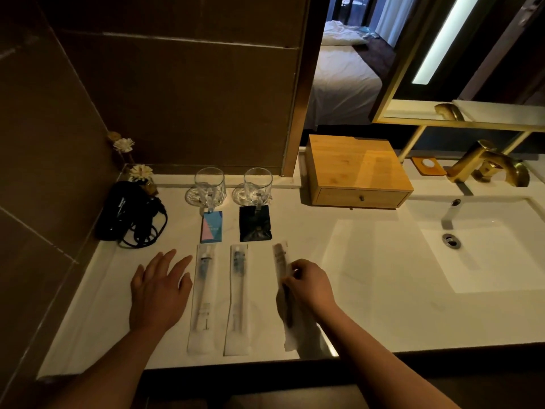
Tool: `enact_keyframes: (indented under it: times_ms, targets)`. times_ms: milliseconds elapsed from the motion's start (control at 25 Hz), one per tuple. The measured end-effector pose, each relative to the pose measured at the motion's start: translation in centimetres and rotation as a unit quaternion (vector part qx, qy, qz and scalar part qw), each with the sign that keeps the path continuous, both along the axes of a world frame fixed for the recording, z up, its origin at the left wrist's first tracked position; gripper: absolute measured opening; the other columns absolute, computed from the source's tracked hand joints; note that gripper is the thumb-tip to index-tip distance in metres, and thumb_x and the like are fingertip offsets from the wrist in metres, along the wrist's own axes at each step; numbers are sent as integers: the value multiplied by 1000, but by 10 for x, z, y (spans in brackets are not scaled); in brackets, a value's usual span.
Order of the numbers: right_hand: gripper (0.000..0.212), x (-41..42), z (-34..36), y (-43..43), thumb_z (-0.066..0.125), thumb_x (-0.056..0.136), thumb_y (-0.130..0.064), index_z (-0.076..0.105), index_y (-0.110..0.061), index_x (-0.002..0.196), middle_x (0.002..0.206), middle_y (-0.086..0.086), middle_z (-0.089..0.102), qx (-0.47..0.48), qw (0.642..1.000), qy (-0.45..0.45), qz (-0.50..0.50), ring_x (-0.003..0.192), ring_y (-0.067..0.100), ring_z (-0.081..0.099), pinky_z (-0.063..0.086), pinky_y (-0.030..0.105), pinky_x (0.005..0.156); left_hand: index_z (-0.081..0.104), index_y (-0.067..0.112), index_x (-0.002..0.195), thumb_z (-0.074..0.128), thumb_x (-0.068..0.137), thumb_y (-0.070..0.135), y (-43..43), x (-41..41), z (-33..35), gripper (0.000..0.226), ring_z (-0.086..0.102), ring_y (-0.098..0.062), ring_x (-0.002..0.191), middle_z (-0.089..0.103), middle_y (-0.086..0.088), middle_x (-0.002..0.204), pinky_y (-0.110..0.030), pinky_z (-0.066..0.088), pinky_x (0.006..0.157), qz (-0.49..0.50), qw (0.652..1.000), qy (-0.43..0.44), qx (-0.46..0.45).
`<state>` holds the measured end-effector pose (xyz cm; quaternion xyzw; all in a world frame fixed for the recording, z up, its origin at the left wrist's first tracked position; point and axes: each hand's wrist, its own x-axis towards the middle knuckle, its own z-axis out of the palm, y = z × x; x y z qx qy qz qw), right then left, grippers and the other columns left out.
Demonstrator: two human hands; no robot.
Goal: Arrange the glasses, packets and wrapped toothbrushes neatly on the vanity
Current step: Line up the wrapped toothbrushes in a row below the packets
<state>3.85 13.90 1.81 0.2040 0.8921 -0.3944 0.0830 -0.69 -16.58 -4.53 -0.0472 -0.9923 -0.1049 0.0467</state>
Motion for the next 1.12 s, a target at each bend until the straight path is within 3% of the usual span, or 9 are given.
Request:
enact_keyframes:
  times_ms: [120, 240, 440, 600, 1120]
  targets:
    - [33, 1, -3, 0, 63, 88, -25, 60, -20, 120, 103, 4, 74, 75, 997, 7, 18, 89, 22, 68, 53, 30, 74, 60, 27, 139, 26, 93, 46, 0, 0, 0, 60, 43, -34, 144, 53, -11, 153, -59, 27, 116, -3, 1000, 0, 0]
    - [28, 4, -5, 4, 62, 89, -27, 60, -21, 117, 98, 5, 75, 92, 995, 23, 19, 84, 23, 69, 53, 31, 69, 59, 28, 140, 26, 93, 46, 0, -1, -1, 60, 42, -34, 144, 52, -10, 153, -59, 27, 116, -1, 1000, -2, -5]
    - [18, 2, -12, -7, 58, 92, -30, 64, -20, 106, 96, 4, 75, 88, 995, 33, 33, 82, 22, 68, 54, 31, 69, 59, 28, 140, 27, 93, 45, -1, 0, -2, 59, 42, -33, 144, 52, -10, 153, -59, 26, 118, 0, 1000, 3, -2]
    - [21, -2, -13, -11, 56, 94, -29, 65, -18, 110, 99, 6, 75, 84, 995, 42, 38, 86, 24, 68, 48, 29, 68, 59, 28, 140, 29, 93, 45, -1, -1, -2, 58, 41, -33, 144, 52, -10, 153, -60, 26, 117, -3, 1000, 2, -7]
    - [23, -4, -14, -12, 55, 94, -24, 71, -26, 111, 106, 3, 73, 105, 987, 54, 105, 88, 22, 68, 58, 38, 78, 58, 29, 140, 30, 94, 45, -1, -2, -3, 57, 41, -33, 146, 51, -10, 154, -60, 26, 118, 1, 1000, -1, -8]
